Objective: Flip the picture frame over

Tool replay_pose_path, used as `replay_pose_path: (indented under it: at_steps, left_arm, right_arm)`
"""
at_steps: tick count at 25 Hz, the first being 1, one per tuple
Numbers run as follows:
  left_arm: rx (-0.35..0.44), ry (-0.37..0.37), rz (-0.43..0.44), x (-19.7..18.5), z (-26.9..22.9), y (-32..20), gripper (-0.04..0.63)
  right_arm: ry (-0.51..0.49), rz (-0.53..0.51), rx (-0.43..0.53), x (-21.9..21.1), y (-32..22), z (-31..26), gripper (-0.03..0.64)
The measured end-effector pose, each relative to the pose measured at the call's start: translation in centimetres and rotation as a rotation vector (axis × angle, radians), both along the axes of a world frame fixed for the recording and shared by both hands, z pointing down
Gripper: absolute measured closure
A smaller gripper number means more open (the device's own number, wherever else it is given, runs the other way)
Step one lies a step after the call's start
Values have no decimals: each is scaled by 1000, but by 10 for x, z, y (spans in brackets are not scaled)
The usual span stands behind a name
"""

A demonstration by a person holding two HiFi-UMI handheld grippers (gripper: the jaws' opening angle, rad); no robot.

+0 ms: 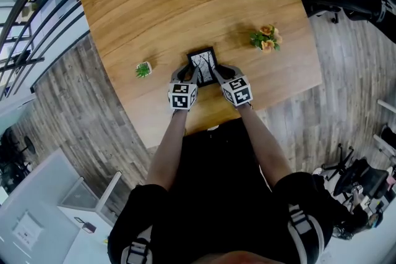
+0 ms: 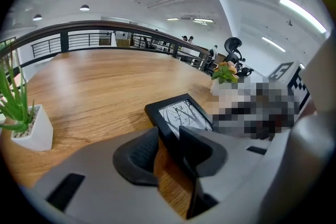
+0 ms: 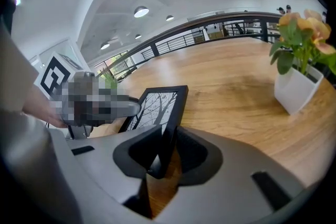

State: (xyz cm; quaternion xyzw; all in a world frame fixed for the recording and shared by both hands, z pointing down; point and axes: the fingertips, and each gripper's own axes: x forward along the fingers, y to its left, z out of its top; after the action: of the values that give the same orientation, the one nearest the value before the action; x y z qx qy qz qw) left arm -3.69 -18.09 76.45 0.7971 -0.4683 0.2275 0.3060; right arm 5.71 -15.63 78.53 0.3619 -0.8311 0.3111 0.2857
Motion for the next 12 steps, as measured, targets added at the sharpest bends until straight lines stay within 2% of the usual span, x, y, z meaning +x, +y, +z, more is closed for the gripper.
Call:
replay_pose_path:
  at_steps: [12]
  left_arm:
    - [-25,-36,12,0,7,-3,468]
  right_arm:
    - [46,3,8,-2,-3,3,517]
